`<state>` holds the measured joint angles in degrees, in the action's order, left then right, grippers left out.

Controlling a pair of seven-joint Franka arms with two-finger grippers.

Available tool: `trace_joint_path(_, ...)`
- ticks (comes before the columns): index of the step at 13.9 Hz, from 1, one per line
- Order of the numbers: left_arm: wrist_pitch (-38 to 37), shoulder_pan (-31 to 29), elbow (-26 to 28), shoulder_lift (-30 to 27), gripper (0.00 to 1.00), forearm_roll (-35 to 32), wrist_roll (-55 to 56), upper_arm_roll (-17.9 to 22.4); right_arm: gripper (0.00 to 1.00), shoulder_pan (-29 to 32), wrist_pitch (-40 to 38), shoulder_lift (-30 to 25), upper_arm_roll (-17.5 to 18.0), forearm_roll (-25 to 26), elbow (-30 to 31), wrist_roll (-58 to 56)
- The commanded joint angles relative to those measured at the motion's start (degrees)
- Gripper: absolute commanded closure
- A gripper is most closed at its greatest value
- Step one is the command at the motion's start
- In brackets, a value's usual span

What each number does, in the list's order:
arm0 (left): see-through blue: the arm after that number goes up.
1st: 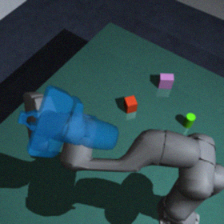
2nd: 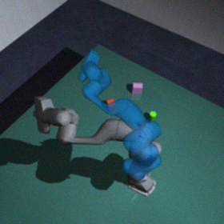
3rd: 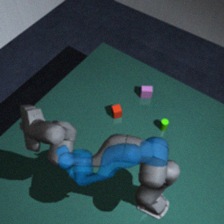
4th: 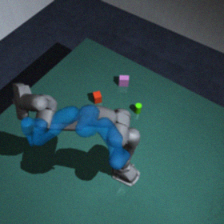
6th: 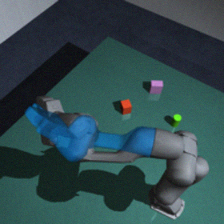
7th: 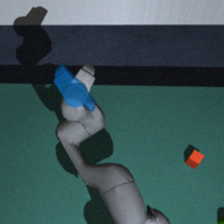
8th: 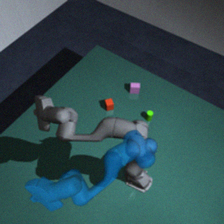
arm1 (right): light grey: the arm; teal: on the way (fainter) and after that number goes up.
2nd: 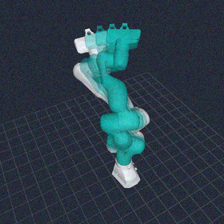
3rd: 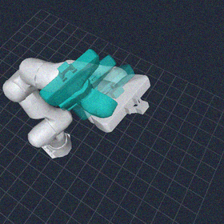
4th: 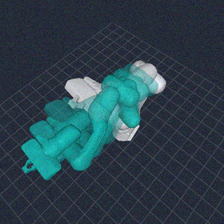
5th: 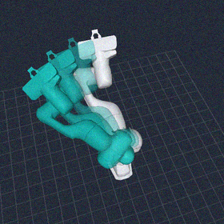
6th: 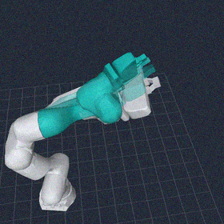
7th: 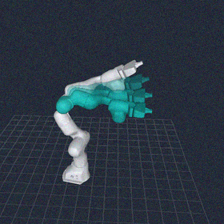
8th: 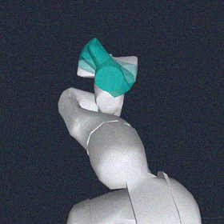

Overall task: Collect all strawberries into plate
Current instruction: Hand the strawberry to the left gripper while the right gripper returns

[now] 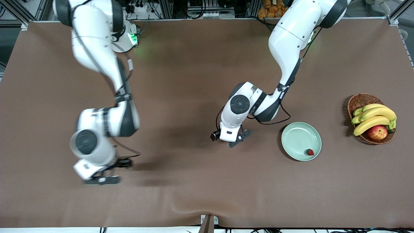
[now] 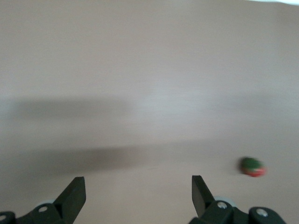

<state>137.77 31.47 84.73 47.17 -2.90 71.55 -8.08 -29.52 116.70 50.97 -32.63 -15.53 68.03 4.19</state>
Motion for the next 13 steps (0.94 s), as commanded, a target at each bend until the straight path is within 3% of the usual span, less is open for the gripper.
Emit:
trace_joint_path(1, 1.70, 0.61, -2.55, 2.57, 0.18, -1.75, 0.25, 0.52, 0.00, 5.42, 0.02, -0.61, 0.99, -0.46, 0.88, -2.32)
trace_joint_path(6, 3.99, 1.14, -2.56, 3.72, 0.31, -1.49, 0.78, 0.52, 0.00, 13.16, 0.29, 0.09, 1.25, -7.93, 3.16, -14.20)
trace_joint_path(8, 4.17, 0.96, -2.56, 3.81, 0.54, -1.49, 0.61, 0.52, 0.00, 14.22, 0.81, 0.80, 1.78, -8.02, 4.39, -16.04)
trace_joint_path(11, 4.17, 0.43, -2.56, 3.46, 0.95, -1.31, 0.34, 0.43, 0.00, 13.96, 8.79, 0.80, 3.18, -8.11, 10.09, -20.17)
trace_joint_path(13, 4.17, 0.08, -2.56, 2.32, 1.00, -1.31, 0.34, 0.52, 0.00, 15.18, 9.43, 0.89, 4.50, -8.20, 11.33, -23.60)
